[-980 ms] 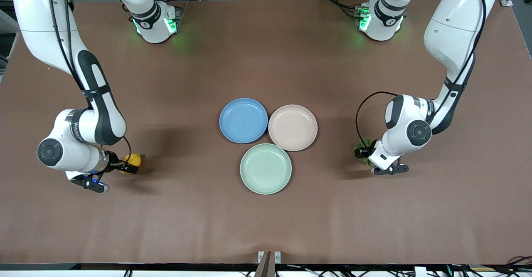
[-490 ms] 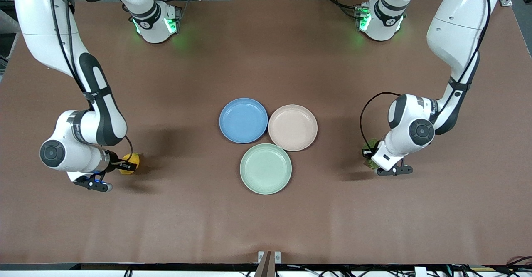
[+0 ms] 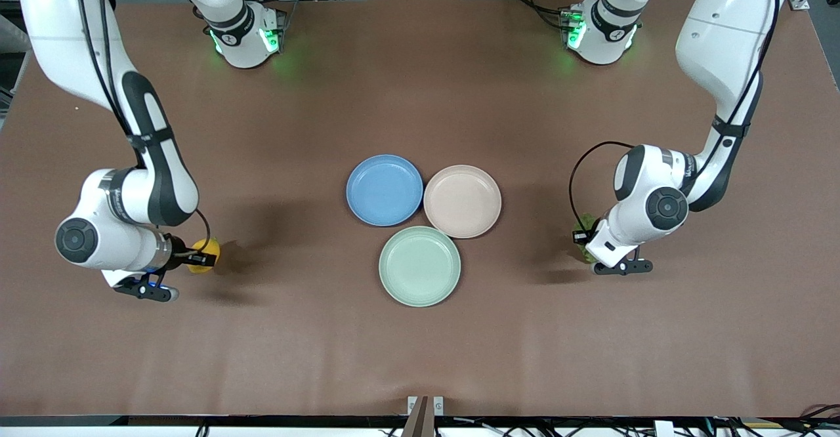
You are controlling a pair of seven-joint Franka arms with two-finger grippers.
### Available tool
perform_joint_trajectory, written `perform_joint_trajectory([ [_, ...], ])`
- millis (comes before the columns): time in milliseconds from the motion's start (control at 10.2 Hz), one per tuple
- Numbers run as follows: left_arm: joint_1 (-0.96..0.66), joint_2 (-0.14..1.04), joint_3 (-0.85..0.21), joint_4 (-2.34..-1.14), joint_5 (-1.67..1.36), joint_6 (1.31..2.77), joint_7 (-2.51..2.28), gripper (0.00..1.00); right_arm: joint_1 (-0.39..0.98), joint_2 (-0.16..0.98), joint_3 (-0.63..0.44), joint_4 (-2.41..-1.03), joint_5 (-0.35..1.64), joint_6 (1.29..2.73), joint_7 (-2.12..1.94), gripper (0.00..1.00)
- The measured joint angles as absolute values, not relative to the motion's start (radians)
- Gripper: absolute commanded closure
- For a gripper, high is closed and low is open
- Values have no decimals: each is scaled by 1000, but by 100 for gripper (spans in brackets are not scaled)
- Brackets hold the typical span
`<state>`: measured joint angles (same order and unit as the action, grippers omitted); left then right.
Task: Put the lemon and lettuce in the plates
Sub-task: 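Lift the lemon over the blue plate while the left gripper carries lettuce, then lower and release the lemon while the left gripper releases lettuce on beige plate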
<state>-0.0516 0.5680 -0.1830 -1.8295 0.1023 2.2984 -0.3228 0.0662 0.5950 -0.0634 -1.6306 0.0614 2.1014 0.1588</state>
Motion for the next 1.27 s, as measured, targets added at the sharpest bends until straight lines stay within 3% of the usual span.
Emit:
perform_joint_trajectory([
  [294, -115, 531, -185, -1765, 103, 2146, -415, 100, 135, 541, -60, -1632, 61, 2038, 168, 100],
  [686, -214, 512, -197, -1705, 103, 2051, -603, 100, 288, 528, -53, -1632, 65, 1968, 369, 100],
  [1275, -425, 514, -207, -1659, 104, 2027, -913, 100, 623, 553, -43, -1648, 127, 2041, 971, 100],
])
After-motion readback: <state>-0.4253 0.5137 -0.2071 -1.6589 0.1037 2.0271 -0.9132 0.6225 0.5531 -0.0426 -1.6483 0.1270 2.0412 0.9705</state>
